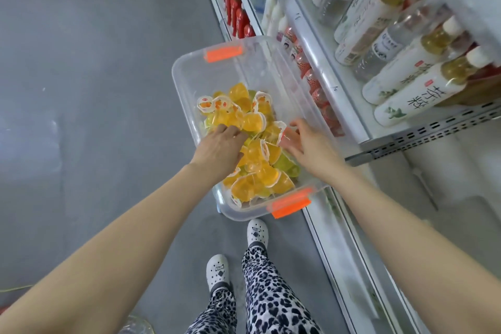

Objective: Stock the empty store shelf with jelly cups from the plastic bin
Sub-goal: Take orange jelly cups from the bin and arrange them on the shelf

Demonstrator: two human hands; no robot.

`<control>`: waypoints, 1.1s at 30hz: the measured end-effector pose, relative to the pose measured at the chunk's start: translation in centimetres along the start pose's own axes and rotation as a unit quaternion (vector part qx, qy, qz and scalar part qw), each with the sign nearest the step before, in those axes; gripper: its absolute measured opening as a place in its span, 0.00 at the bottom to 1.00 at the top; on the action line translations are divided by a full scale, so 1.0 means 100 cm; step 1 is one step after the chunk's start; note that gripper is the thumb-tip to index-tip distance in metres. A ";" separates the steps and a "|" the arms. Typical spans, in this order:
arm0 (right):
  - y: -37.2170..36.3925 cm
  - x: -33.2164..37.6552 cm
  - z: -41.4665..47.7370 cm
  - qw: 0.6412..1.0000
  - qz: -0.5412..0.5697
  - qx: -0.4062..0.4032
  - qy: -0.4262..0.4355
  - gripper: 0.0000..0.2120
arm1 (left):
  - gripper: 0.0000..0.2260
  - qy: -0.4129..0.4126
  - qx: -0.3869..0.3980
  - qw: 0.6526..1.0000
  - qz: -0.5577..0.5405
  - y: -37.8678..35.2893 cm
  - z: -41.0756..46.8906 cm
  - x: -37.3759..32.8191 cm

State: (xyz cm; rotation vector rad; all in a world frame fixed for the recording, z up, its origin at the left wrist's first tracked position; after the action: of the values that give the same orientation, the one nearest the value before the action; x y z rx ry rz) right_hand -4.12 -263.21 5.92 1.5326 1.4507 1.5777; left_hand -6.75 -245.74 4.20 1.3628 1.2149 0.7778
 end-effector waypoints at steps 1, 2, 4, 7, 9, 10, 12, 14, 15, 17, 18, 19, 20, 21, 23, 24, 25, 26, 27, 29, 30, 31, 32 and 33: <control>-0.001 -0.003 -0.003 1.000 -0.001 -0.015 0.003 0.24 | 0.22 0.006 0.017 1.000 -0.002 -0.006 0.008 -0.005; -0.002 -0.006 -0.006 1.000 -0.017 -0.025 0.009 0.25 | 0.23 0.011 0.038 0.999 -0.006 -0.013 0.016 -0.011; -0.007 -0.009 -0.009 0.997 -0.066 -0.029 0.025 0.26 | 0.26 0.012 0.079 0.997 -0.017 -0.028 0.029 -0.023; -0.012 -0.011 -0.012 0.994 -0.095 -0.041 0.044 0.25 | 0.28 0.017 0.107 0.993 -0.051 -0.045 0.042 -0.035; -0.013 -0.012 -0.013 0.993 -0.101 -0.045 0.045 0.25 | 0.26 0.035 0.102 0.991 -0.080 -0.049 0.047 -0.034; -0.013 -0.012 -0.014 0.993 -0.100 -0.045 0.045 0.26 | 0.25 0.041 0.096 0.991 -0.086 -0.049 0.048 -0.033; -0.012 -0.010 -0.015 0.995 -0.082 -0.046 0.041 0.26 | 0.26 0.049 0.085 0.992 -0.085 -0.047 0.047 -0.028; -0.009 -0.009 -0.015 0.997 -0.052 -0.053 0.033 0.26 | 0.28 0.056 0.077 0.992 -0.082 -0.043 0.041 -0.021; -0.007 -0.009 -0.015 0.997 -0.041 -0.060 0.026 0.27 | 0.29 0.058 0.073 0.993 -0.079 -0.040 0.037 -0.018; -0.003 -0.009 -0.017 0.997 -0.020 -0.073 0.006 0.29 | 0.29 0.054 0.063 0.994 -0.073 -0.030 0.027 -0.013; -0.001 -0.009 -0.018 0.997 -0.003 -0.080 -0.005 0.30 | 0.29 0.052 0.054 0.994 -0.075 -0.024 0.022 -0.011; 0.001 -0.009 -0.019 0.996 0.015 -0.086 -0.016 0.30 | 0.29 0.050 0.043 0.995 -0.081 -0.016 0.016 -0.009; 0.003 -0.009 -0.022 0.995 0.032 -0.090 -0.028 0.30 | 0.29 0.047 0.031 0.995 -0.087 -0.007 0.009 -0.008; 0.006 -0.008 -0.025 0.994 0.043 -0.091 -0.038 0.30 | 0.29 0.042 0.018 0.994 -0.094 0.002 0.003 -0.009; 0.013 -0.005 -0.033 0.993 0.048 -0.097 -0.052 0.29 | 0.27 0.032 0.000 0.994 -0.107 0.019 -0.010 -0.011; 0.018 -0.002 -0.038 0.992 0.048 -0.105 -0.055 0.28 | 0.27 0.028 -0.008 0.993 -0.112 0.028 -0.016 -0.013; 0.023 0.002 -0.045 0.991 0.049 -0.114 -0.056 0.28 | 0.26 0.024 -0.015 0.993 -0.118 0.036 -0.023 -0.015; 0.029 0.006 -0.053 0.990 0.051 -0.123 -0.056 0.28 | 0.25 0.019 -0.022 0.992 -0.126 0.043 -0.028 -0.018; 0.036 0.010 -0.061 0.988 0.053 -0.132 -0.057 0.27 | 0.25 0.014 -0.028 0.990 -0.135 0.051 -0.034 -0.021; 0.051 0.016 -0.080 0.984 0.047 -0.158 -0.061 0.26 | 0.24 -0.001 -0.040 0.988 -0.151 0.065 -0.045 -0.029; 0.060 0.019 -0.091 0.982 0.040 -0.174 -0.063 0.25 | 0.23 -0.012 -0.048 0.986 -0.157 0.071 -0.050 -0.035; 0.070 0.021 -0.103 0.979 0.033 -0.188 -0.065 0.25 | 0.22 -0.024 -0.060 0.984 -0.164 0.078 -0.055 -0.041; 0.079 0.022 -0.115 0.977 0.027 -0.202 -0.065 0.25 | 0.20 -0.036 -0.075 0.981 -0.175 0.086 -0.060 -0.048; 0.089 0.023 -0.128 0.974 0.021 -0.218 -0.065 0.25 | 0.19 -0.049 -0.089 0.977 -0.189 0.093 -0.065 -0.056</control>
State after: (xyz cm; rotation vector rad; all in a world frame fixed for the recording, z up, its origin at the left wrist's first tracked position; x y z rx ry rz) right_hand -13.69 -268.15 17.37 1.3809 0.9265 1.6500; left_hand -12.10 -247.98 15.41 0.9736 1.2466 0.5289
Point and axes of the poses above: each hand's wrist, its own z-axis towards the middle knuckle, its own y-axis out of the back of the hand, x = y × z, the point moved 9 cm from there along z, towards the middle knuckle, and after that the axes turned 2 degrees about -z, right-handed, at the moved point
